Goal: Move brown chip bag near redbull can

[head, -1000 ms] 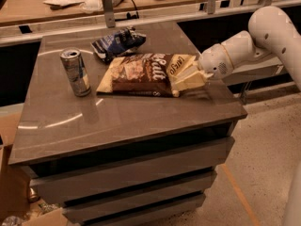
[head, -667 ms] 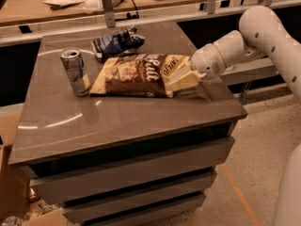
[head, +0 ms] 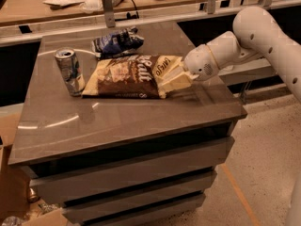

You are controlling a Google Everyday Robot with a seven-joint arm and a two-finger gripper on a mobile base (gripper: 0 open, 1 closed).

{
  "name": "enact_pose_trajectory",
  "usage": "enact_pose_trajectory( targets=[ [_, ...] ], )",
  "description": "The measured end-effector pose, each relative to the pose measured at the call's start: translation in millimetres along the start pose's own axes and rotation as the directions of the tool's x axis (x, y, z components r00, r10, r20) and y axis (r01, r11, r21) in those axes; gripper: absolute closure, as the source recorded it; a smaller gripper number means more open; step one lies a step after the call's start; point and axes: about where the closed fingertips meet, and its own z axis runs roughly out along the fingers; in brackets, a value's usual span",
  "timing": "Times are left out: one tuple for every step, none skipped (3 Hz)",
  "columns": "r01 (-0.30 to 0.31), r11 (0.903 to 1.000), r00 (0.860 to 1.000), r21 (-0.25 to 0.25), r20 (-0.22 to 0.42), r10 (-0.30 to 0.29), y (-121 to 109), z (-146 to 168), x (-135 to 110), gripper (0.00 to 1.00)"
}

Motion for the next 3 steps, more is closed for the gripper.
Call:
enact_pose_trajectory(
  targets=[
    [-0.006, 0.9994, 1.0, 0.033, 0.0, 0.006, -0.1, 3.6, -3.4, 0.59],
    [0.008, 0.9977, 1.0, 0.067, -0.005, -0.008, -1.2, 2.3, -8.3, 0.36],
    [0.008, 0.9905, 1.0, 0.138, -0.018, -0.005, -3.1, -9.4, -9.4, 0.05]
  ],
)
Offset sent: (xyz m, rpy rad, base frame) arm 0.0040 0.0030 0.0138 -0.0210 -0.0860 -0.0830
